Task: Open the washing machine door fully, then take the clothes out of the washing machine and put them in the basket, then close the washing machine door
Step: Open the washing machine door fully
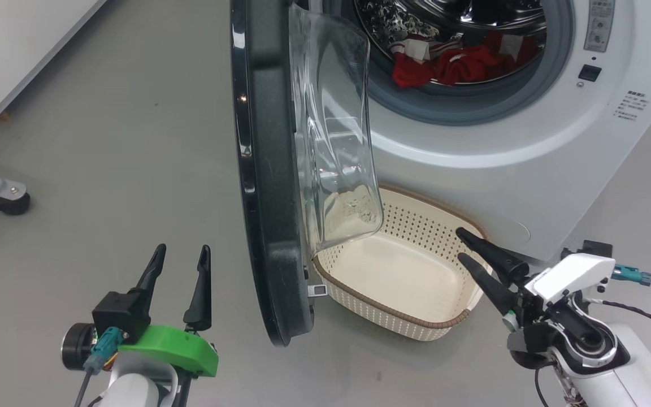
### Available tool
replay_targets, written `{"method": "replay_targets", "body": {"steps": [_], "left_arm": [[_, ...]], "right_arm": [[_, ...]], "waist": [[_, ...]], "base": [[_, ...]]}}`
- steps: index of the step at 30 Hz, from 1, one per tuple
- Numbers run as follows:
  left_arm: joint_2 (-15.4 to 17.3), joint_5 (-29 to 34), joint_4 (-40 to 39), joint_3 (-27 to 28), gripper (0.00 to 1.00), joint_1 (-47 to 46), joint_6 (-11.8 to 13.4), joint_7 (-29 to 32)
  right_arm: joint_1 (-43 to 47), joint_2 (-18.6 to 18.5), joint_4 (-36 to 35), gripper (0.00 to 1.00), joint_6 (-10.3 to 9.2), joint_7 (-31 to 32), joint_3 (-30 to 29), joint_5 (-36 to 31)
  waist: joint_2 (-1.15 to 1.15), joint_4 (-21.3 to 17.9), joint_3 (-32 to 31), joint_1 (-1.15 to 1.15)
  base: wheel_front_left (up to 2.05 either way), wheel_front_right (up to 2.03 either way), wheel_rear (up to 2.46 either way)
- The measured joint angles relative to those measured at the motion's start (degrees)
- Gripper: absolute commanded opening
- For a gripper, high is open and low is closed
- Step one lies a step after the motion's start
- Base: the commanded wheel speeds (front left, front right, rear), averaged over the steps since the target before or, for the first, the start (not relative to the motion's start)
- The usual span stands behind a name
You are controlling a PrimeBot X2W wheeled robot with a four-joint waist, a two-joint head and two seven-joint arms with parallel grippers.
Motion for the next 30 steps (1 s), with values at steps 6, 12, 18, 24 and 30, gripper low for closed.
{"method": "replay_targets", "body": {"steps": [6,12,18,24,30], "left_arm": [[0.0,0.4,0.0,0.7,1.0,0.7,0.0,0.0],[0.0,1.5,0.1,0.7,1.0,0.8,0.0,0.0],[0.0,1.9,0.2,0.8,1.0,0.8,-0.1,0.0],[0.0,1.9,0.3,1.0,1.0,0.8,-0.1,0.0],[0.0,2.1,0.6,1.8,1.0,0.9,-0.2,0.0]], "right_arm": [[2.8,-2.8,-1.3,1.0,0.11,-8.3,-0.4,-9.9],[4.4,-5.5,-2.1,1.0,0.45,-18.4,-1.1,-20.8],[5.7,-9.0,-2.4,1.0,0.31,-28.3,-0.8,-33.7],[6.6,-13.4,-2.4,1.0,-6.01,-40.0,-0.6,-48.6],[7.0,-15.3,-2.7,1.0,-11.78,-40.4,0.8,-59.1]], "waist": [[0.0,-1.1,-0.3,0.0],[0.0,-2.0,-0.3,0.0],[0.0,-2.3,-0.3,0.0],[0.0,-2.8,-0.3,0.0],[0.0,-3.3,-0.8,0.0]], "base": [[0.0,0.0,0.0],[0.0,0.0,0.0],[0.0,0.0,0.0],[0.0,0.0,0.0],[0.0,0.0,0.0]]}}
